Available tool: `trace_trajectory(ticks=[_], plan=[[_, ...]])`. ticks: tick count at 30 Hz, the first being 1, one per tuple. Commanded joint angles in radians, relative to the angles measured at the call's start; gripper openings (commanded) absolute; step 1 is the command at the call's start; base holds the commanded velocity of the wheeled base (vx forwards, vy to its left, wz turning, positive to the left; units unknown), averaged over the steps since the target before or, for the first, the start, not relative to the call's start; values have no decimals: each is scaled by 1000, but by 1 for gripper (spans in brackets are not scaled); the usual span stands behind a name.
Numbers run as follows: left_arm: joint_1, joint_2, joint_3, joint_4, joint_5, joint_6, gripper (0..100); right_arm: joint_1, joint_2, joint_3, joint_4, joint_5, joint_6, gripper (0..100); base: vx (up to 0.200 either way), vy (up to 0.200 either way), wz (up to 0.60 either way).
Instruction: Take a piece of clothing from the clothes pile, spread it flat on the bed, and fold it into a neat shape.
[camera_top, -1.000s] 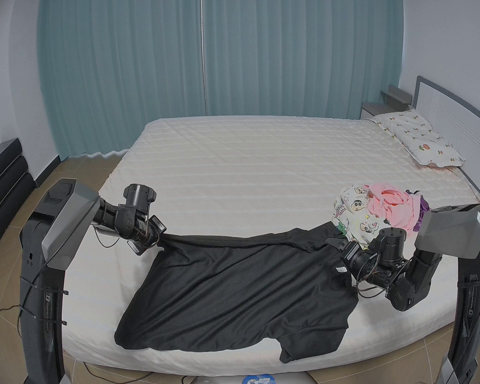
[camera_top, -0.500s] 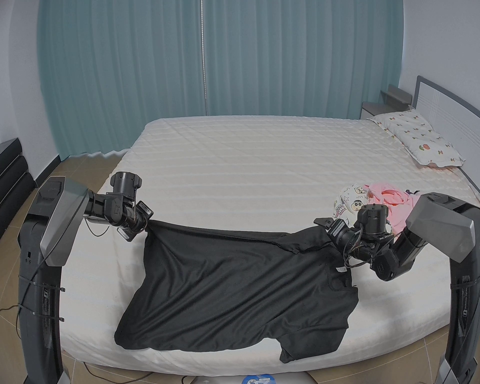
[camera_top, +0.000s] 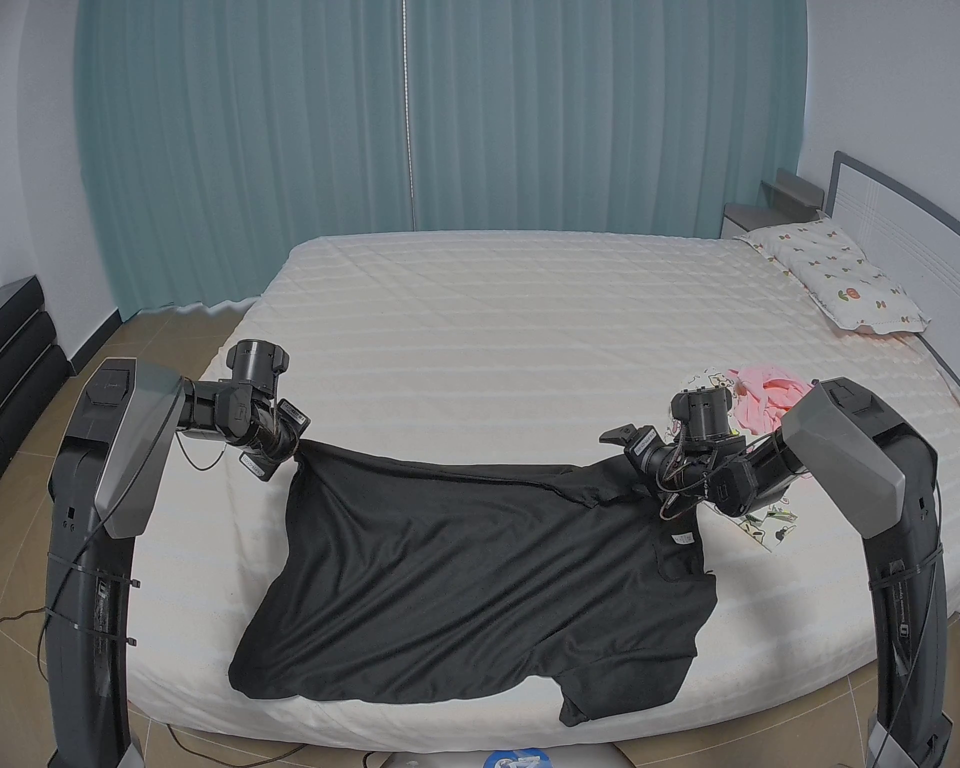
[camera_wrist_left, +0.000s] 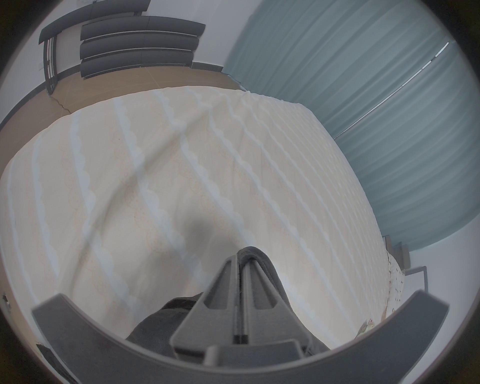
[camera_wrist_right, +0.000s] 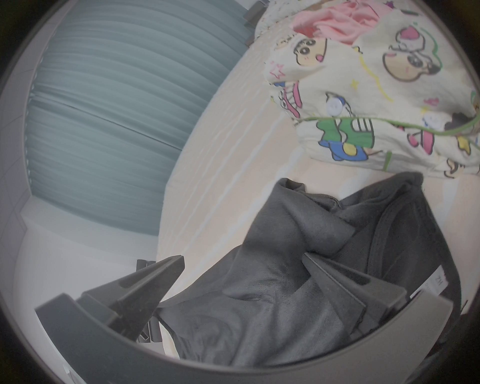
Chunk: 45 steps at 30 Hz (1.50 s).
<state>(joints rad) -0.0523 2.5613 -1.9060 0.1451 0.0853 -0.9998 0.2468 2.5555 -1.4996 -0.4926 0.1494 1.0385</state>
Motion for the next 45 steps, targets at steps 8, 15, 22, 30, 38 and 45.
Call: trace_trajectory(ticks=[8,15,22,30,38,45], plan=[[0,-4,7,4,2,-8,0,-3,17,-41,45,-5,29,100,0,0,0],[0,-13,7,44,4,-3,0,-3,-67,47,66,-27,31,100,0,0,0],[-1,-24,8,48,4,-3,0,9,-46,62,69,-25,31,100,0,0,0],[-1,-24,8,56,2,-5,0,14,-15,48,69,-17,34,100,0,0,0],[-1,-27,10,65,2,-7,0,-1,-6,-30,26,-30,37,0,0,0,0],[-1,-26,5,67,2,-8,0,-23,-17,-44,-225,-30,26,0,0,0,0]])
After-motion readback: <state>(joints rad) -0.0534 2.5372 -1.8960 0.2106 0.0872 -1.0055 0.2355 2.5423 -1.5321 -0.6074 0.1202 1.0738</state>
